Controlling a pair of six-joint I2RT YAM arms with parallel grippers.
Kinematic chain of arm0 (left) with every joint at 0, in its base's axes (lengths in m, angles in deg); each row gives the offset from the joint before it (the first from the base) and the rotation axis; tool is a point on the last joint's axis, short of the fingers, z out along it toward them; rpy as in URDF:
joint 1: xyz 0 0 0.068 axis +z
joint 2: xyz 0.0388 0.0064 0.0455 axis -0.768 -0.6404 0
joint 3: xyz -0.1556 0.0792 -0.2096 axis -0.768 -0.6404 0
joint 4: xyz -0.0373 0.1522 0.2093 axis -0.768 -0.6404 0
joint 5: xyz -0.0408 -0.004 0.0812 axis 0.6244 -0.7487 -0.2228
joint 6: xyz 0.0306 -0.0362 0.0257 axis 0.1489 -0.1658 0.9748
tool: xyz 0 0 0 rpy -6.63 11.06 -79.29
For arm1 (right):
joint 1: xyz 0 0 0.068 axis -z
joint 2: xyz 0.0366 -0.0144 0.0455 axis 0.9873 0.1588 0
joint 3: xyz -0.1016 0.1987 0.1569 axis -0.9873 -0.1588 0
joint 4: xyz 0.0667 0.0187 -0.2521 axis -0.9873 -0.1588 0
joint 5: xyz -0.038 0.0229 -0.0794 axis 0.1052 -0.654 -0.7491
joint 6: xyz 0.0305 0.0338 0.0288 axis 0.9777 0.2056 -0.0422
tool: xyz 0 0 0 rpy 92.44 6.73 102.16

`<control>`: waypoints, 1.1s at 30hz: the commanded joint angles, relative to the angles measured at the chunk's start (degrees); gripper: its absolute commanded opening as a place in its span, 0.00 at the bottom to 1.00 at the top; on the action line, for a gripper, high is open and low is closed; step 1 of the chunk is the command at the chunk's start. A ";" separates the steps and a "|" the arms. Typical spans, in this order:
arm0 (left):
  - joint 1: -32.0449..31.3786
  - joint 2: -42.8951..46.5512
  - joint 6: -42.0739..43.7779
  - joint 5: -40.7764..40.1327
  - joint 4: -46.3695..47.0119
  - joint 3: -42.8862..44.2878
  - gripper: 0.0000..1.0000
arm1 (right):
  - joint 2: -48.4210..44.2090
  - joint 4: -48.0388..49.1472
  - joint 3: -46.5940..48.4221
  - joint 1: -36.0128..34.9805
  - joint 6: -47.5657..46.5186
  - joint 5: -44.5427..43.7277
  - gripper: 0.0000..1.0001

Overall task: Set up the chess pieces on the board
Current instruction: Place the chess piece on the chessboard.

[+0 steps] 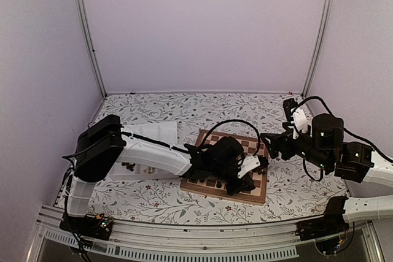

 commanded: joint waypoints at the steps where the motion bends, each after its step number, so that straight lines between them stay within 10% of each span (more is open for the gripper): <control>1: 0.25 1.90 -0.47 -0.77 -3.14 -1.28 0.03 | 0.27 1.98 -0.01 0.60 -0.68 0.64 0.93; 10: 0.28 2.77 -0.79 -0.12 -3.63 -2.27 0.04 | 0.34 2.90 -0.57 0.95 -0.97 0.88 0.93; 21: 0.24 3.65 -1.17 -0.26 -3.46 0.34 0.39 | 0.73 3.56 -0.81 1.28 -1.03 1.54 0.93; 33: 2.66 -0.89 -1.25 1.42 -8.29 10.48 0.47 | -1.62 2.77 0.84 3.87 0.09 0.81 0.93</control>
